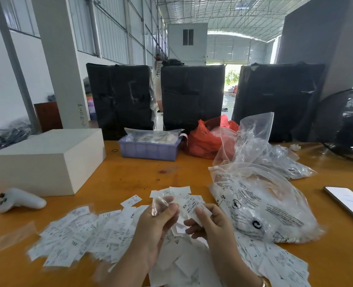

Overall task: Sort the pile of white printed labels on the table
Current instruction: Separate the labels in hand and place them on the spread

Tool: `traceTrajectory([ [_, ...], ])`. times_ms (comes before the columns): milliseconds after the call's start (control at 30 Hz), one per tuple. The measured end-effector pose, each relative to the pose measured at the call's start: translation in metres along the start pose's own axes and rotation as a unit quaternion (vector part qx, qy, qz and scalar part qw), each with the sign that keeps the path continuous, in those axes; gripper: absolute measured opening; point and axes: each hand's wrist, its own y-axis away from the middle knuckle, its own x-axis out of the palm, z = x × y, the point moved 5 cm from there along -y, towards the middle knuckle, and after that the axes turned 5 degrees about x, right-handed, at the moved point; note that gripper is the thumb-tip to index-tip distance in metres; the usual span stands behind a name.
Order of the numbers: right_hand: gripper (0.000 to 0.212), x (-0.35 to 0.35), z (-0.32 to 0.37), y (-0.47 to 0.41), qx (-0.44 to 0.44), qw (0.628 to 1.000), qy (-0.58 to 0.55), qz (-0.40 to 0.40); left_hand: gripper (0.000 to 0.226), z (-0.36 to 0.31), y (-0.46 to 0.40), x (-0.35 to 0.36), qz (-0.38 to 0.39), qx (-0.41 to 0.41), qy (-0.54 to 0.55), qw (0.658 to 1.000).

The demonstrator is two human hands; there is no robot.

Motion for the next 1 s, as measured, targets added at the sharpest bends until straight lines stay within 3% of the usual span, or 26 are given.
traceTrajectory([
  [167, 0.012, 0.004, -0.004, 0.000, 0.013, 1.000, 0.018, 0.016, 0.036, 0.000, 0.001, 0.002, 0.010, 0.007, -0.016, 1.000],
  [400, 0.009, 0.007, -0.006, 0.001, 0.002, 0.996, 0.085, 0.034, 0.013, 0.001, 0.002, 0.000, 0.007, 0.032, -0.141, 0.989],
  [600, 0.016, 0.008, -0.008, 0.001, 0.021, 0.989, 0.137, 0.046, 0.014, -0.002, 0.006, 0.004, 0.012, 0.041, -0.209, 0.977],
  [800, 0.008, 0.006, -0.006, 0.000, 0.011, 0.989, 0.141, 0.030, 0.012, -0.002, 0.006, 0.006, 0.027, 0.040, -0.213, 0.976],
  [900, 0.014, 0.008, -0.009, 0.000, 0.017, 0.990, 0.136, 0.031, 0.018, 0.000, 0.008, 0.010, 0.054, 0.034, -0.206, 0.976],
  [1000, 0.018, 0.008, -0.009, 0.001, 0.031, 0.994, 0.103, 0.020, 0.022, 0.000, 0.006, 0.007, 0.024, 0.030, -0.163, 0.986],
])
